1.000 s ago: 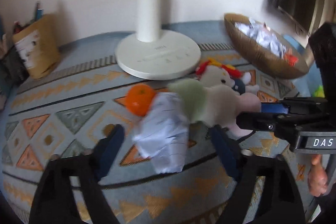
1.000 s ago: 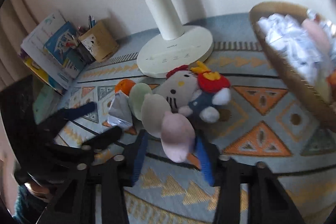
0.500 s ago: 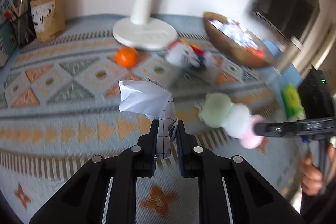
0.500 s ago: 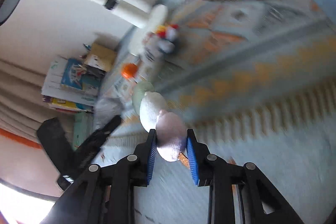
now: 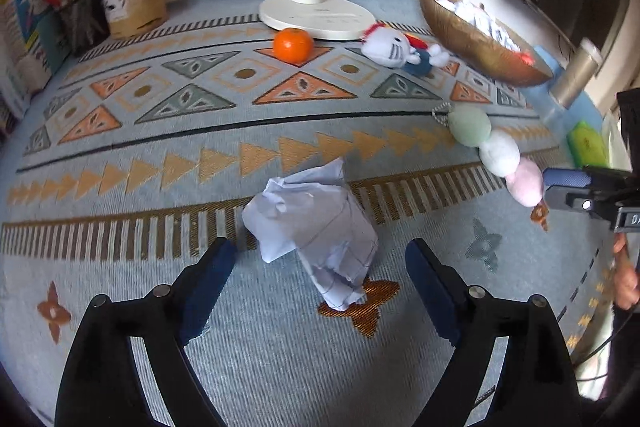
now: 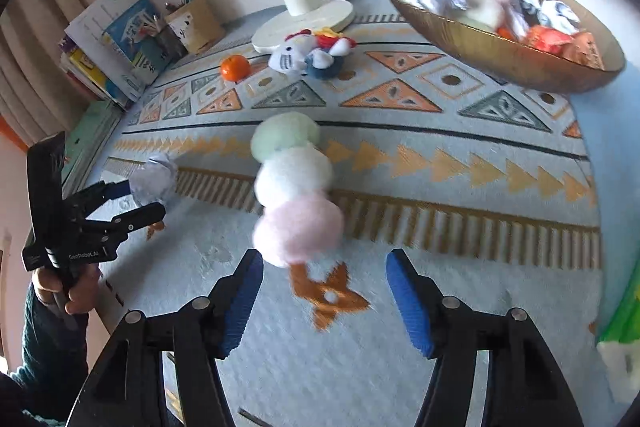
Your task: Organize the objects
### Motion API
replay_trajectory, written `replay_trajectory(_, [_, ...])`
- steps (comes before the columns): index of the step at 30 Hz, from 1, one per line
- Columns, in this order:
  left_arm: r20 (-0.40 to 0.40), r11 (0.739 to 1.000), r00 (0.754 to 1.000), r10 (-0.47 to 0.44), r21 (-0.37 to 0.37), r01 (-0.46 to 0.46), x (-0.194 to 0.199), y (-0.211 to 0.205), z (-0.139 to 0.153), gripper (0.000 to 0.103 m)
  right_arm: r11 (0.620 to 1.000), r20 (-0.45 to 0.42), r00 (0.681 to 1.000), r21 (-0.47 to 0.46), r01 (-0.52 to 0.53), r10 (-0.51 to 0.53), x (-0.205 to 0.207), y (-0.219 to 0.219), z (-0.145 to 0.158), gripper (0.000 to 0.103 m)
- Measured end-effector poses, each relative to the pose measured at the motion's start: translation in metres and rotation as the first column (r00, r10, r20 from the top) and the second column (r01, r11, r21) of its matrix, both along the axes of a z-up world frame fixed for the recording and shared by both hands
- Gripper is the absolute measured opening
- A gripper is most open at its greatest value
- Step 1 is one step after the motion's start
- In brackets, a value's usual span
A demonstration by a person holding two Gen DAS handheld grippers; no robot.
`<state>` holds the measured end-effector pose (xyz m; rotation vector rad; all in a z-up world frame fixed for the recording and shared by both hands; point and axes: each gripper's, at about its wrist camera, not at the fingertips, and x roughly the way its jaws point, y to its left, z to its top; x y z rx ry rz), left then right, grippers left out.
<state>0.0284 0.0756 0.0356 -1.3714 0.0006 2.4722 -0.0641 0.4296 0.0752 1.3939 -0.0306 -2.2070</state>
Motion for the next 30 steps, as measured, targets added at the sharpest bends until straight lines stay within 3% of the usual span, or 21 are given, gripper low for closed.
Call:
replay_trajectory(3, [0.001,0.999,0.999,0.044,0.011,-0.044,0.004,-0.003,0.002,0.087,1.000,-0.028,0.999,0.010,-0.018,0.019,-0.006,-0.019,-0.002,0.063])
replay_trajectory(8, [-0.054,0.992,0.993,0.102,-0.065,-0.105,0.007,0.006,0.013,0.085,0.995,-0.074,0.997,0.099,-0.017,0.025,-0.014,-0.043,-0.008,0.063])
replay_trajectory(10, [-0.054,0.993,0.995,0.089,-0.067,-0.093,0.002,0.013,0.010,0.074,0.993,-0.074,0.997,0.116,-0.015,0.024,-0.019,-0.049,-0.013,0.063])
replay_trajectory(11, [-0.045,0.993,0.995,0.084,-0.075,-0.087,0.000,0.016,0.008,0.058,0.992,-0.074,0.997,0.124,-0.015,0.025,-0.021,-0.051,-0.015,0.063])
replay_trajectory(12, [-0.044,0.990,0.995,0.092,-0.103,-0.097,-0.003,0.019,0.004,0.054,0.991,-0.078,0.996,0.132,-0.020,0.031,-0.021,-0.054,-0.016,0.063])
replay_trajectory(15, [-0.052,0.992,0.994,0.095,-0.075,-0.099,-0.006,0.018,0.004,0.050,0.979,-0.122,0.990,0.196,-0.048,0.073,-0.015,-0.067,-0.017,0.062])
replay_trajectory(16, [-0.053,0.993,0.994,0.092,-0.070,-0.095,-0.005,0.019,0.003,0.049,0.976,-0.142,0.987,0.214,-0.047,0.079,-0.012,-0.070,-0.018,0.052])
replay_trajectory(19, [-0.058,0.997,0.996,0.065,-0.027,-0.067,-0.001,0.022,0.006,0.049,0.972,-0.189,0.979,0.231,-0.036,0.081,-0.002,-0.074,-0.019,0.047])
replay_trajectory(20, [-0.064,0.999,0.997,0.049,0.001,-0.049,0.002,0.025,0.011,0.049,0.974,-0.191,0.978,0.223,-0.039,0.083,0.000,-0.073,-0.018,0.047])
replay_trajectory(25, [-0.110,1.000,0.994,-0.007,0.004,0.007,0.004,0.054,0.032,0.049,0.996,-0.162,0.986,0.089,-0.024,0.038,0.007,-0.052,-0.002,0.047])
replay_trajectory(30, [-0.172,0.995,0.982,-0.080,0.045,0.089,-0.004,0.098,0.059,0.049,0.998,-0.247,0.968,0.032,0.059,-0.049,0.010,-0.012,0.039,0.047])
